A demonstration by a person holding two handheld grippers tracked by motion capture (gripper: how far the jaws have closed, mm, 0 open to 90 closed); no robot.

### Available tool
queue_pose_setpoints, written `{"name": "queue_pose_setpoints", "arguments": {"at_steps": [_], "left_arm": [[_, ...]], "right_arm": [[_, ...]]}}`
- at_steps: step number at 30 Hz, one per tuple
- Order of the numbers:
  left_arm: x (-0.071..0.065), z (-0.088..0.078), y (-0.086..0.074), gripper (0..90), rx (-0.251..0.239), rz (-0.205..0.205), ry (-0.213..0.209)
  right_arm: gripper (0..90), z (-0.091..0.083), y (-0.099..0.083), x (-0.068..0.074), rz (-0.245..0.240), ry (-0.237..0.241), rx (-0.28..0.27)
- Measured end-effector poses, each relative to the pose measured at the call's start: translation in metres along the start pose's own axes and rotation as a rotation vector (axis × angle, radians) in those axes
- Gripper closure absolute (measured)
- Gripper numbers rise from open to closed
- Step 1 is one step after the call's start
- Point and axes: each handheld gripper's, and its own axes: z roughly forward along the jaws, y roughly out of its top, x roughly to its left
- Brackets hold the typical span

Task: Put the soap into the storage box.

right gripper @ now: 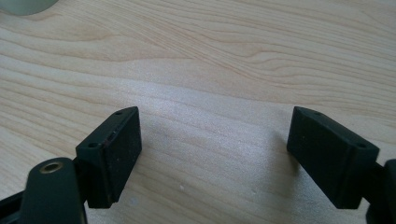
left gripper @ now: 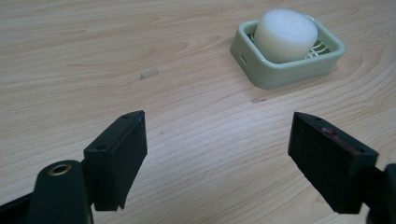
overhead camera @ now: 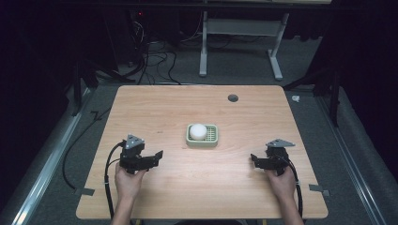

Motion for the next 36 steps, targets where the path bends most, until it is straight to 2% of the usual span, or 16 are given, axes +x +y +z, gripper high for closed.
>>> {"name": "queue_pose_setpoints", "arguments": {"at_steps": [9,27,36], "left_arm": [[-0.002,0.006,-0.009,20.3,0.026,-0.002,0.005],[-0.005,0.013,-0.019,20.2,0.047,-0.009,0.013],[-0.008,0.018,-0.027,20.1,0.071,0.013,0.043]], "right_arm": [[18.6,0.0,0.0,0.0,0.0,0.0,0.001],[18.6,0.0,0.0,0.0,-0.001,0.0,0.001],[18.6,0.0,0.0,0.0,-0.001,0.0,0.001]]}}
